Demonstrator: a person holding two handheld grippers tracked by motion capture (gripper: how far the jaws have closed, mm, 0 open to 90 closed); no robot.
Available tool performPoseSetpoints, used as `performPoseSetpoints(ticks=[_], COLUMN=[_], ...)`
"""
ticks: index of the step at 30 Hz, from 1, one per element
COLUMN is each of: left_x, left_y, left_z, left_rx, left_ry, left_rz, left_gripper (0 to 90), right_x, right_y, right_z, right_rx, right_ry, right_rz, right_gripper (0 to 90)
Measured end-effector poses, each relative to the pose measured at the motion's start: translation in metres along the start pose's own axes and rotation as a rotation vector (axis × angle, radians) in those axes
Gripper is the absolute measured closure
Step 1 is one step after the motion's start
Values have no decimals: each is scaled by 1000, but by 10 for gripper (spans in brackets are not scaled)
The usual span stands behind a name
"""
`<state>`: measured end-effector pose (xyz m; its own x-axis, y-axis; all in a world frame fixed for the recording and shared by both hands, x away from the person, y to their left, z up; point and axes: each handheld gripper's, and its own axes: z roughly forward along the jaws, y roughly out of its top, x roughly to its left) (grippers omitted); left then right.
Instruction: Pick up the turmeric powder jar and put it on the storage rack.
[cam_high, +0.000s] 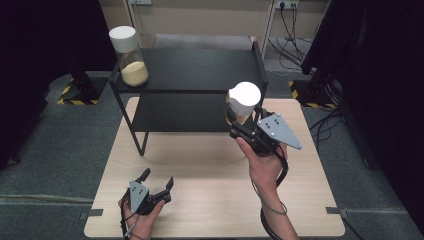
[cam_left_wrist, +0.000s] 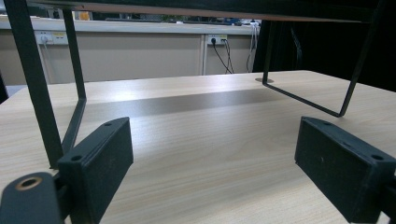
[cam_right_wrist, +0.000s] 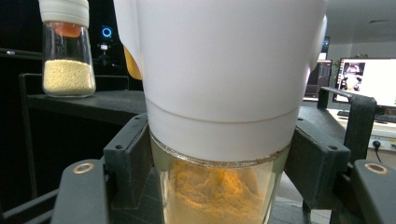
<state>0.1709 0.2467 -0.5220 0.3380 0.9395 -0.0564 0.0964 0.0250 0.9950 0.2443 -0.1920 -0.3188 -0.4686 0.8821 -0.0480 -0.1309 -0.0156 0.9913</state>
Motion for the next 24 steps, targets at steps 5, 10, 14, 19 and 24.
performPoseSetpoints(ticks=[5, 10, 14, 19, 24], left_x=[0, -1, -1, 0, 0], left_y=[0, 0, 0, 0, 0], left_z=[0, 0, 0, 0, 0], left_rx=[0, -1, -2, -2, -1], left_ry=[1, 3, 2, 2, 2], left_rz=[-1, 4, 2, -2, -3], left_gripper=[111, 111, 111, 111, 111], right_x=[0, 2, 3, 4, 4], right_y=[5, 12, 17, 23, 29], right_z=[4, 8, 13, 19, 27], right_rx=[-2, -7, -8, -8, -10], right_ry=[0, -7, -11, -14, -19], right_rz=[0, -4, -5, -4, -4], right_gripper=[307, 307, 307, 307, 307])
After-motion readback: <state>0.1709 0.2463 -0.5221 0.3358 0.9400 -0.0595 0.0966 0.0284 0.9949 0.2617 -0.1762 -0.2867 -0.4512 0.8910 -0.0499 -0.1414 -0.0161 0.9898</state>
